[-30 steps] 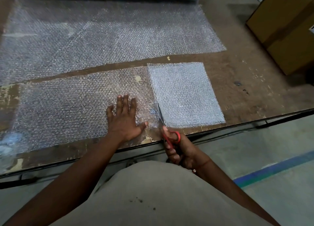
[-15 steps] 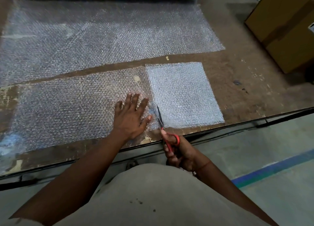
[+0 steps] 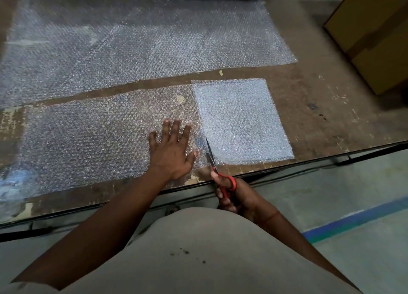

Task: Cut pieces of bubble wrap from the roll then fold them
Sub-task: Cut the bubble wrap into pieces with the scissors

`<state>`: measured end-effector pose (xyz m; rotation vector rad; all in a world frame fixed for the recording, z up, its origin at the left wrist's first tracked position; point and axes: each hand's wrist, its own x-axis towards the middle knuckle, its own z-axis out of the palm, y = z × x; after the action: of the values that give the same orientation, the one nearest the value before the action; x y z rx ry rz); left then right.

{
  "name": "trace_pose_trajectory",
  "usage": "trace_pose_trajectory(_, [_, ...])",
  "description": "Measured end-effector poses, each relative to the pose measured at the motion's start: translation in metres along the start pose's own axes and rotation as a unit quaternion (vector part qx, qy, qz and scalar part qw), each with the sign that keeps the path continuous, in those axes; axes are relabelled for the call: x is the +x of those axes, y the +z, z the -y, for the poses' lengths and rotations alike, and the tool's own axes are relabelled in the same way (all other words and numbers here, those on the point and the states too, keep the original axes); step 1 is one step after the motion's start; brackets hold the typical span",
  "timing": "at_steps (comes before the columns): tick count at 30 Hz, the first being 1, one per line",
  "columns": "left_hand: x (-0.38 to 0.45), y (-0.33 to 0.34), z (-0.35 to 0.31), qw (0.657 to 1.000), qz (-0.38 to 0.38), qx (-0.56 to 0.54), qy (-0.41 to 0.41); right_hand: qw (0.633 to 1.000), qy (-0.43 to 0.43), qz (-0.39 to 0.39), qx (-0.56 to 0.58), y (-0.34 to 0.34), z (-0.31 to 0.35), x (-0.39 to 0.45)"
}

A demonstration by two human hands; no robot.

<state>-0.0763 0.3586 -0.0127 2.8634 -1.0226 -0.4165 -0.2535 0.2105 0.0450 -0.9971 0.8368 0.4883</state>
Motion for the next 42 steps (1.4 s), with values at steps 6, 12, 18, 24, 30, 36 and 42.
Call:
trace_pose_trajectory(6, [-0.001, -0.001, 0.0, 1.0, 0.0, -0.016, 0.001, 0.999, 0.022, -0.023, -0.028, 0.002, 0.0, -0.002])
trace_pose_trajectory(12, [0.001, 0.002, 0.002, 1.0, -0.007, -0.019, 0.002, 0.998, -0.014, -0.05, -0.021, 0.001, -0.008, 0.003])
trace_pose_trajectory(18, [0.001, 0.002, 0.003, 1.0, -0.012, -0.019, 0.005, 0.993, -0.016, -0.062, -0.095, -0.001, -0.013, 0.002])
trace_pose_trajectory(24, [0.001, 0.004, 0.004, 1.0, -0.012, -0.017, 0.005, 0.999, -0.001, -0.025, -0.036, 0.002, -0.006, 0.001])
trace_pose_trajectory(30, [0.0, 0.003, 0.003, 1.0, -0.01, -0.016, 0.007, 1.0, -0.017, -0.026, 0.003, 0.004, -0.005, 0.012])
trace_pose_trajectory(36, [0.0, 0.005, 0.004, 1.0, -0.014, -0.021, 0.008, 0.999, -0.013, -0.04, -0.011, 0.003, -0.006, 0.014])
trace_pose_trajectory(42, [0.0, 0.008, 0.006, 1.0, -0.02, -0.018, 0.01, 1.0, -0.005, -0.009, 0.01, 0.005, 0.004, 0.015])
